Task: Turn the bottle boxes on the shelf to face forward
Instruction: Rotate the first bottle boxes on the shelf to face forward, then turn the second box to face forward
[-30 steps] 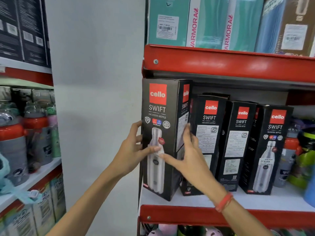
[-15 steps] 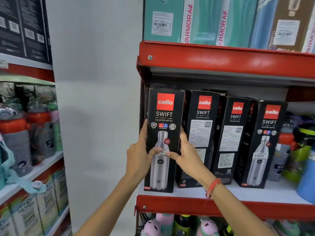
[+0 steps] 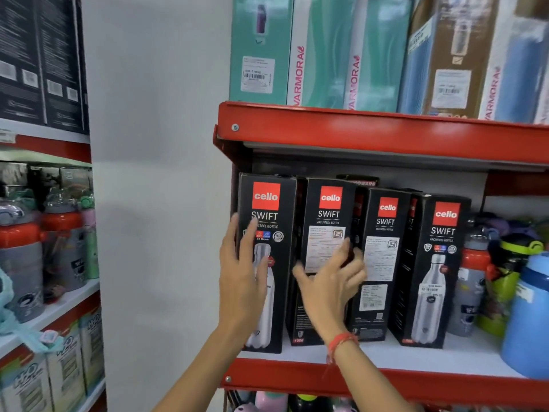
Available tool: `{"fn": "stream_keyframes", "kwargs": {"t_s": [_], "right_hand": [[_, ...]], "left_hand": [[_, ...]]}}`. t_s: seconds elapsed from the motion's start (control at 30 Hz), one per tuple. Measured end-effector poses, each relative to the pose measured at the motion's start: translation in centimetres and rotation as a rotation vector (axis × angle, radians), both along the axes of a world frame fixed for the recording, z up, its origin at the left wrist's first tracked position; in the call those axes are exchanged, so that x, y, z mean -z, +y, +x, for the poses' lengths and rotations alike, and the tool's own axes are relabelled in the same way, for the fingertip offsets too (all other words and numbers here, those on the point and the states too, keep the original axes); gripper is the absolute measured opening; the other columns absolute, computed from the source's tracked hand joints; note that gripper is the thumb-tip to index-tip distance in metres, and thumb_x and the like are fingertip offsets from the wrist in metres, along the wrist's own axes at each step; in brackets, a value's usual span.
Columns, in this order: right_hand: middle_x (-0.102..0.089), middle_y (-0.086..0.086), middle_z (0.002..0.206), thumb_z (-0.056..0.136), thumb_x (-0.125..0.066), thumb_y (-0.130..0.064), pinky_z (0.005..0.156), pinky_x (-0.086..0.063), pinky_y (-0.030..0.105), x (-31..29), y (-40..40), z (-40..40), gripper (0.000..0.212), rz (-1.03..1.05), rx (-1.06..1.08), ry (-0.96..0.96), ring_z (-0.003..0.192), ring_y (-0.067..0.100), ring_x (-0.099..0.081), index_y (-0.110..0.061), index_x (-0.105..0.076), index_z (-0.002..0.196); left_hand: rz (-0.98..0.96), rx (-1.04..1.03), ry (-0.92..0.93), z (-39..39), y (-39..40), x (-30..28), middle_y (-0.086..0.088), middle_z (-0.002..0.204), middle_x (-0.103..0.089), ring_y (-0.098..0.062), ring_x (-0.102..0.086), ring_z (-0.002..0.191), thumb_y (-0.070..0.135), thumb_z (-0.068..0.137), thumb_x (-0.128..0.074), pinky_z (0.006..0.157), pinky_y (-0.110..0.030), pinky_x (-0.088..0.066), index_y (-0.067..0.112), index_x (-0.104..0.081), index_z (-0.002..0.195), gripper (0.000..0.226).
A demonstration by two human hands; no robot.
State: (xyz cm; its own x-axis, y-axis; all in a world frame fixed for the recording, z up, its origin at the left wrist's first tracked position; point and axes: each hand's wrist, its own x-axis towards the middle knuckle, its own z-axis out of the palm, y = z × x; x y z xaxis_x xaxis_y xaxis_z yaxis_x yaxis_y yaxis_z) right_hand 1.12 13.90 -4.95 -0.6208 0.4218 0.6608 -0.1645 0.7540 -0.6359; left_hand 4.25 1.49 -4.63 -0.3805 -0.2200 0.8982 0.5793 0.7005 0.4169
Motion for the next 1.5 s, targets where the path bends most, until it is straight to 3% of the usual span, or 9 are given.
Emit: {"fn": "stream_keyframes", "kwargs": {"t_s": [0.17, 0.6, 0.7, 0.87, 0.93, 1.03, 1.17, 1.33, 1.5], "right_hand": [[-0.019, 0.026, 0.147, 0.071, -0.076, -0.046, 0.097, -0.041, 0.053, 0.0, -0.3, 0.0, 0.128, -0.079, -0.113, -0.201, 0.126, 0.041, -0.030, -0.015, 0.022, 0.146], [-0.022, -0.004, 0.151, 0.058, -0.090, -0.033, 0.109, -0.018, 0.026, -1.2, 10.0, 2.6, 0.132, -0.240, -0.751, -0.102, 0.132, 0.004, -0.025, -0.030, 0.004, 0.151], [-0.026, -0.014, 0.153, 0.051, -0.091, -0.041, 0.115, -0.023, 0.034, -1.8, 11.5, 2.9, 0.134, -0.238, -0.876, -0.128, 0.137, 0.001, -0.027, -0.042, 0.000, 0.149], [-0.043, -0.019, 0.141, 0.064, -0.086, -0.011, 0.095, -0.038, 0.009, -3.6, 13.7, 3.0, 0.117, -0.250, -1.085, -0.213, 0.133, 0.002, -0.038, -0.038, -0.011, 0.150], [-0.041, -0.014, 0.145, 0.068, -0.083, -0.009, 0.103, -0.039, 0.020, -4.2, 14.1, 2.6, 0.113, -0.222, -1.137, -0.257, 0.134, 0.007, -0.039, -0.040, -0.012, 0.150], [-0.037, -0.017, 0.146, 0.074, -0.076, 0.000, 0.105, -0.041, 0.026, -4.8, 14.0, 1.7, 0.109, -0.124, -1.154, -0.298, 0.131, 0.007, -0.043, -0.039, -0.008, 0.150], [-0.051, -0.014, 0.135, 0.076, -0.074, -0.002, 0.105, -0.043, 0.043, -4.2, 13.0, -0.2, 0.111, -0.044, -1.013, -0.292, 0.127, 0.012, -0.049, -0.046, -0.001, 0.147], [-0.044, -0.006, 0.145, 0.079, -0.069, 0.002, 0.107, -0.040, 0.045, -2.7, 11.9, -1.7, 0.114, -0.009, -0.906, -0.235, 0.131, 0.015, -0.045, -0.051, 0.007, 0.144], [-0.050, -0.007, 0.138, 0.083, -0.066, 0.002, 0.095, -0.045, 0.026, -1.4, 11.1, -2.6, 0.107, 0.040, -0.837, -0.187, 0.113, 0.009, -0.055, -0.048, 0.005, 0.146]], "left_hand": [[-0.057, 0.116, 0.030, -0.1, 3.2, -0.5, -0.002, 0.136, -0.049, -0.009, -0.047, 0.126, 0.000, 0.091, -0.053, 0.100, -0.034, -0.049, 0.018, -0.049, 0.134, 0.047], [0.117, 0.306, -0.355, 1.0, 5.7, 0.1, -0.003, 0.143, -0.050, -0.013, -0.045, 0.132, 0.023, 0.094, -0.055, 0.111, -0.040, -0.039, 0.017, -0.035, 0.145, 0.055], [0.069, 0.356, -0.451, 1.5, 6.0, -0.7, 0.004, 0.147, -0.046, -0.010, -0.041, 0.135, 0.037, 0.090, -0.059, 0.112, -0.037, -0.037, 0.019, -0.028, 0.148, 0.069], [0.073, 0.525, -0.494, 2.7, 6.5, -2.0, 0.013, 0.134, -0.058, -0.002, -0.053, 0.123, 0.033, 0.085, -0.068, 0.107, -0.038, -0.043, 0.027, -0.034, 0.142, 0.066], [0.085, 0.509, -0.473, 2.6, 6.5, -2.3, 0.011, 0.137, -0.055, -0.007, -0.050, 0.128, 0.023, 0.084, -0.070, 0.109, -0.041, -0.041, 0.030, -0.030, 0.144, 0.073], [0.070, 0.417, -0.458, 1.8, 7.1, -2.0, 0.006, 0.140, -0.054, -0.012, -0.049, 0.129, 0.014, 0.083, -0.071, 0.110, -0.043, -0.040, 0.032, -0.022, 0.147, 0.083], [0.045, 0.278, -0.460, 0.1, 8.6, -1.2, 0.002, 0.135, -0.058, 0.003, -0.053, 0.087, 0.009, 0.085, -0.068, 0.076, 0.002, -0.039, 0.027, -0.014, 0.152, 0.088], [0.086, 0.217, -0.543, -1.9, 9.5, -0.4, -0.011, 0.126, -0.063, -0.018, -0.063, 0.098, 0.009, 0.089, -0.061, 0.085, -0.027, -0.047, 0.025, -0.010, 0.152, 0.082], [0.141, 0.203, -0.563, -2.4, 9.9, 0.6, -0.010, 0.143, -0.050, -0.004, -0.056, 0.099, 0.004, 0.094, -0.052, 0.090, -0.022, -0.039, 0.020, -0.008, 0.151, 0.074]]}}
